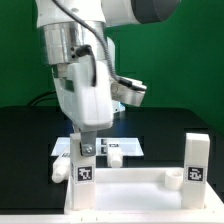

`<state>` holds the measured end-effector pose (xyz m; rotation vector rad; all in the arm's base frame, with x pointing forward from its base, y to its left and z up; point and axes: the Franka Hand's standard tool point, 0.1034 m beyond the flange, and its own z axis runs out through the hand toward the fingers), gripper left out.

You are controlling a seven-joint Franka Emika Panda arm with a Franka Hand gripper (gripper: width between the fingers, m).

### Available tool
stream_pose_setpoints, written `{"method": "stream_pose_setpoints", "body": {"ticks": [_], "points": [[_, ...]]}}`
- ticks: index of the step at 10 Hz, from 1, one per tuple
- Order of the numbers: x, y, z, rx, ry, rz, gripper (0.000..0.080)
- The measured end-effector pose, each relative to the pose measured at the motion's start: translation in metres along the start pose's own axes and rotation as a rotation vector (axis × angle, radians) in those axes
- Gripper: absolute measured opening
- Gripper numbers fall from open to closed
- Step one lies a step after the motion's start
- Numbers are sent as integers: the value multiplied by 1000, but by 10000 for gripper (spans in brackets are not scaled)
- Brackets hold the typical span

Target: Assemble desk

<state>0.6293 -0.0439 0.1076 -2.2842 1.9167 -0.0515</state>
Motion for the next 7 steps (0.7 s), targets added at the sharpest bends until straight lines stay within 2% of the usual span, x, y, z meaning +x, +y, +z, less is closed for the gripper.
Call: {"method": "stream_pose_setpoints", "body": {"ticks": [2, 3, 4, 5, 6, 7], "points": [[-1, -1, 0, 3, -5, 130, 290], [-2, -2, 0, 14, -18, 297, 290], [-2, -5, 0, 38, -38, 502, 290], [-1, -6, 1, 77, -49, 702, 290], [-3, -7, 1, 87, -50, 728, 290], [-3, -6, 2, 85, -49, 690, 295]]}}
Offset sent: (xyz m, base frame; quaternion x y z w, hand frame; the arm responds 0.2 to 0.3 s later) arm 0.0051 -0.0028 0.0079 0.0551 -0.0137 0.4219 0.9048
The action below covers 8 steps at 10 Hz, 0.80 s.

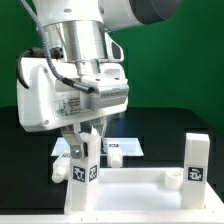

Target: Assemble desk

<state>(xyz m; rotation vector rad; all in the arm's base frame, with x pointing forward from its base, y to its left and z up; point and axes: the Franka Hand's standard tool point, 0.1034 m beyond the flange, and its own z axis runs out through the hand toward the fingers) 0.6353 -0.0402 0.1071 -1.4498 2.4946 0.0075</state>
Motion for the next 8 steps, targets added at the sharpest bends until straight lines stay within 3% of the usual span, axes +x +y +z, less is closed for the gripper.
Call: {"method": "stream_pose_setpoints", "body": {"ticks": [1, 2, 3, 4, 8], "points": [[0, 1, 1, -1, 2, -69, 295], [-1, 2, 2, -6, 5, -211, 487], [-4, 4, 1, -38, 9, -440, 487], [-6, 6, 1, -67, -3, -562, 618], [-1, 4, 1, -66, -3, -870, 648]]}}
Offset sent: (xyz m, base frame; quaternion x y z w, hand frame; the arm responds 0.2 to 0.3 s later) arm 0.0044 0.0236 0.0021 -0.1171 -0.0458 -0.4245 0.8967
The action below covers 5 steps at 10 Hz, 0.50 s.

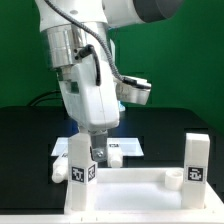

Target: Assemble desk

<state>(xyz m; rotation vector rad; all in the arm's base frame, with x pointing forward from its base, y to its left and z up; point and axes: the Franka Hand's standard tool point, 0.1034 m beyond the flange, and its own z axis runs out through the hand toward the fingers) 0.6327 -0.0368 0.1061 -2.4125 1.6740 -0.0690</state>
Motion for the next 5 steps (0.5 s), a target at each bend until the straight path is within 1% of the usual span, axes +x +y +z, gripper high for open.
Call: {"method": "stream_pose_setpoints", "body": {"ticks": [1, 2, 3, 4, 5], "points": [[9, 5, -3, -27, 16, -196, 649], [13, 4, -7, -79, 34, -445, 649], [12, 0, -7, -96, 39, -534, 649], [13, 0, -7, -90, 39, -508, 620], [13, 0, -7, -91, 40, -495, 620]]}}
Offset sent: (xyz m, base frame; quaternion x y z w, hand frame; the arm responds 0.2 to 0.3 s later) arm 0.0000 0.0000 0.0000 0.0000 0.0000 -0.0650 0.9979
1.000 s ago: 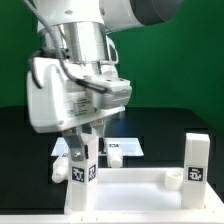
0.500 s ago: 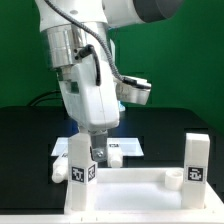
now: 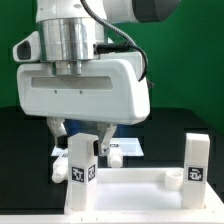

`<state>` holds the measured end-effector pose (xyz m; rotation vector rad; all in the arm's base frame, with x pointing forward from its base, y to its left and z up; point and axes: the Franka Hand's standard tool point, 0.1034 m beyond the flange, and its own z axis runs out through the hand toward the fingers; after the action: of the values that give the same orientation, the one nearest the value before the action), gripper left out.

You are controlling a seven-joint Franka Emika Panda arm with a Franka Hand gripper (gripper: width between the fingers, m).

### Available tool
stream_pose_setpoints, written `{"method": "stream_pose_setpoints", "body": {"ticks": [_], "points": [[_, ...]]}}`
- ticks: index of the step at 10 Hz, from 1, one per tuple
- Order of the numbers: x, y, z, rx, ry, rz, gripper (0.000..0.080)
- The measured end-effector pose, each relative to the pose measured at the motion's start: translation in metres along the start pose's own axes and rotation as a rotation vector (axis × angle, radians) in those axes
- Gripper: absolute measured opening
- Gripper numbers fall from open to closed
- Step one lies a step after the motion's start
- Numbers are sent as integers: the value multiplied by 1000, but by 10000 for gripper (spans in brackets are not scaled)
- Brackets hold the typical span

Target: Assemble desk

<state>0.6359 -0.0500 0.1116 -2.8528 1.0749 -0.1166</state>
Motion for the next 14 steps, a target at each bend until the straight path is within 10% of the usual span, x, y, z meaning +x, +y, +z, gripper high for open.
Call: {"method": "stream_pose_setpoints", "body": {"ticks": [1, 3, 7, 14], "points": [[0, 0, 0, 0, 0, 9, 427], [1, 2, 0, -2, -2, 156, 288], [-2, 3, 1, 42, -53, 938, 288], [-4, 4, 2, 50, -41, 1238, 315]]}}
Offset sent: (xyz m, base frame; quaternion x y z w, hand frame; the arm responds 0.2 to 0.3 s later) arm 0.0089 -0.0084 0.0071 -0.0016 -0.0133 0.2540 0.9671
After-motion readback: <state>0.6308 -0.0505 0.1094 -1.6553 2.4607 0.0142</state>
